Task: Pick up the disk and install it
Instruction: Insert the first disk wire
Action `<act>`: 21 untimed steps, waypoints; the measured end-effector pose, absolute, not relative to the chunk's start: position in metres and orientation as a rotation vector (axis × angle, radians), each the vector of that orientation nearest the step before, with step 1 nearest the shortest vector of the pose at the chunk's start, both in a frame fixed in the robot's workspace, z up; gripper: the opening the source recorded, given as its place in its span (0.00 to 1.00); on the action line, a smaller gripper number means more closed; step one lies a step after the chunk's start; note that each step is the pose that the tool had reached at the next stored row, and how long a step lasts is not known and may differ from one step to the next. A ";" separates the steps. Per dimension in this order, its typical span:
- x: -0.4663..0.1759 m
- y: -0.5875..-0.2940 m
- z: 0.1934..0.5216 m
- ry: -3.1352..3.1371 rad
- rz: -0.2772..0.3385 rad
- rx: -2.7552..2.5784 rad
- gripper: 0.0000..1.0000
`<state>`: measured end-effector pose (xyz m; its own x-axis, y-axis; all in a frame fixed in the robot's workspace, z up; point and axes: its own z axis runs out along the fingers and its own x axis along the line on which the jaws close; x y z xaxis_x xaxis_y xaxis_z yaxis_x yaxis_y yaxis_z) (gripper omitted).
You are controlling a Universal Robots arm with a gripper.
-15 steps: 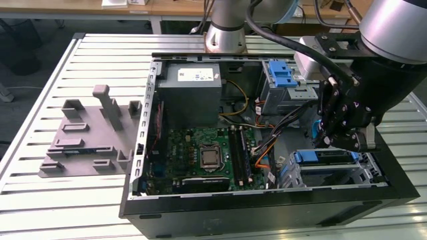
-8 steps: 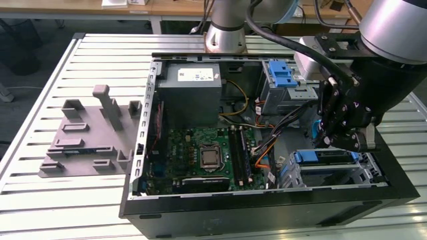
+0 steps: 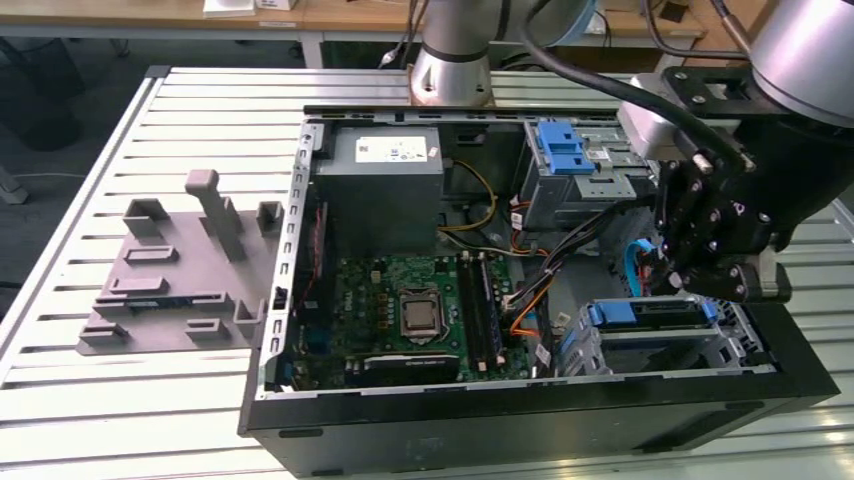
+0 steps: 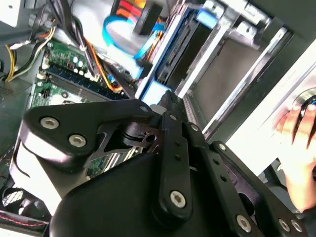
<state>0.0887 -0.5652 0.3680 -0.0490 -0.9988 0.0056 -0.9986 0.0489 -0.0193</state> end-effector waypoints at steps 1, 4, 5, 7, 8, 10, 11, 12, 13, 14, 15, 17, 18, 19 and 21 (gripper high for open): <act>0.092 -0.565 0.368 2.268 -0.028 -2.160 0.11; 0.102 -0.562 0.367 2.269 -0.026 -2.161 0.11; 0.104 -0.560 0.367 2.269 -0.026 -2.161 0.11; 0.107 -0.557 0.367 2.269 -0.026 -2.161 0.11; 0.108 -0.556 0.367 2.269 -0.026 -2.161 0.11; 0.111 -0.553 0.367 2.269 -0.026 -2.161 0.11; 0.113 -0.551 0.367 2.269 -0.026 -2.161 0.11; 0.115 -0.550 0.367 2.269 -0.026 -2.161 0.11; 0.117 -0.549 0.367 2.269 -0.026 -2.161 0.11; 0.120 -0.548 0.367 2.269 -0.026 -2.161 0.11; 0.121 -0.548 0.367 2.269 -0.026 -2.161 0.11; 0.123 -0.545 0.367 2.269 -0.026 -2.161 0.11; 0.123 -0.544 0.367 2.269 -0.027 -2.161 0.11; 0.123 -0.543 0.367 2.269 -0.027 -2.161 0.11; 0.123 -0.539 0.367 2.271 -0.033 -2.162 0.11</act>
